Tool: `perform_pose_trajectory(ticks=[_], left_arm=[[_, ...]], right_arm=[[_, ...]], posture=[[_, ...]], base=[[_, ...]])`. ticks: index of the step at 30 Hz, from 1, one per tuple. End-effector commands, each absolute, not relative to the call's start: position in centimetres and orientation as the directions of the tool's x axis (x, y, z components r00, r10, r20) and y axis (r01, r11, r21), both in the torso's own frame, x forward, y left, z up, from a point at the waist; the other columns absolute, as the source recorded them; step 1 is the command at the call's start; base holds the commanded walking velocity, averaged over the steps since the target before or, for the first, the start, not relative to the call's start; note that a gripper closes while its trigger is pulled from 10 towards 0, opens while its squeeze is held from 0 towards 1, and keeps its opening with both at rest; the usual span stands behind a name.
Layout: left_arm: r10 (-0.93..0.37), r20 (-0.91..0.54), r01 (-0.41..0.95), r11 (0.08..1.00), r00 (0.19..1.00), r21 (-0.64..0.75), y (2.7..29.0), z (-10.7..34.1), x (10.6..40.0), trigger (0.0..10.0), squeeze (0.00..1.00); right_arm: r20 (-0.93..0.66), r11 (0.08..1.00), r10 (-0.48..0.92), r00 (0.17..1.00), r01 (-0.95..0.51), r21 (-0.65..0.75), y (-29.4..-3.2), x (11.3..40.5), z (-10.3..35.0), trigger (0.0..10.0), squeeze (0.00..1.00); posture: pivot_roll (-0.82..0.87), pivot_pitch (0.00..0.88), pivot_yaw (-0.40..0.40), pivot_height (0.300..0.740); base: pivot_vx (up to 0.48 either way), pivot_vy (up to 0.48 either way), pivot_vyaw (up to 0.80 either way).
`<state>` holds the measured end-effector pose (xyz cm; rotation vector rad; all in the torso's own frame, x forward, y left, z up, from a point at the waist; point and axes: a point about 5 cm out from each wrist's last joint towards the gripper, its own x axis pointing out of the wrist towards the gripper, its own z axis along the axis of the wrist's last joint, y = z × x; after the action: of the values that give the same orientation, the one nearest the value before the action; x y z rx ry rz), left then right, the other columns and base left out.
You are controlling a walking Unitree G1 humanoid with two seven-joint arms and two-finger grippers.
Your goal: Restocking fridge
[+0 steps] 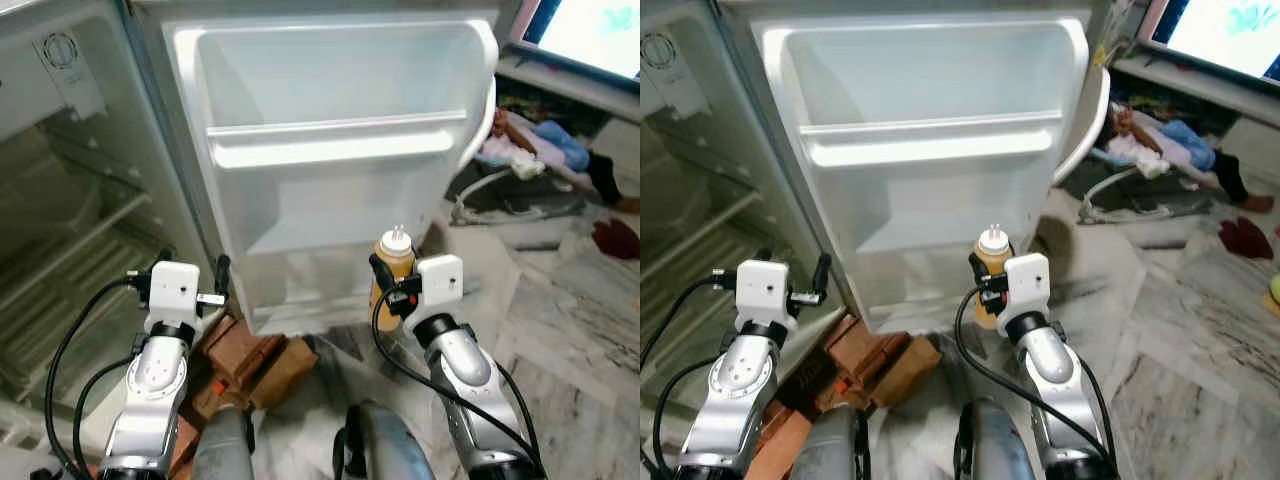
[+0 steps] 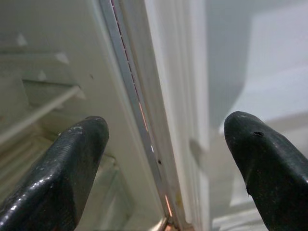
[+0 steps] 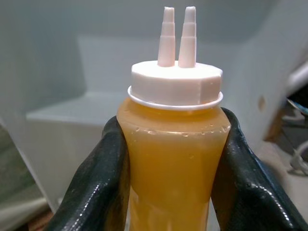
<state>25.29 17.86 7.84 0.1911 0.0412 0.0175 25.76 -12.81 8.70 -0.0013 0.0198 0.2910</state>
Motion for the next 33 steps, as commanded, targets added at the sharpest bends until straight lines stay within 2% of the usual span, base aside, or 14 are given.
perform_pose_trajectory(ticks=[1, 17, 29, 33], left_arm=[[0.032, -0.039, -0.024, 0.981, 0.999, 0.194, 18.05, 7.97, 25.35, 10.0, 0.00], [0.027, -0.034, -0.020, 0.983, 0.999, 0.180, 17.87, 8.30, 25.76, 10.0, 0.00], [0.018, -0.029, -0.012, 0.983, 0.999, 0.182, 17.68, 8.49, 26.29, 10.0, 0.00], [0.018, -0.040, -0.010, 0.981, 0.999, 0.192, 17.61, 8.26, 26.16, 10.0, 0.00]], right_arm=[[-0.004, 0.959, 0.285, 0.959, -0.285, -0.006, -12.95, 25.81, 9.17, 10.0, 0.00], [-0.005, 0.957, 0.291, 0.957, -0.291, -0.013, -12.83, 26.09, 9.13, 10.0, 0.00], [-0.006, 0.956, 0.294, 0.956, -0.294, -0.008, -12.74, 26.13, 9.04, 10.0, 0.00], [-0.005, 0.957, 0.289, 0.957, -0.289, -0.009, -12.86, 26.13, 9.07, 10.0, 0.00]], posture=[[0.00, 0.098, -0.042, 0.646], [0.00, 0.094, -0.042, 0.646], [0.00, 0.090, -0.038, 0.581], [0.00, 0.089, -0.038, 0.576]], base=[[0.000, 0.000, 0.00], [0.000, 0.000, 0.00], [0.000, 0.000, 0.00], [0.000, 0.000, 0.00]])
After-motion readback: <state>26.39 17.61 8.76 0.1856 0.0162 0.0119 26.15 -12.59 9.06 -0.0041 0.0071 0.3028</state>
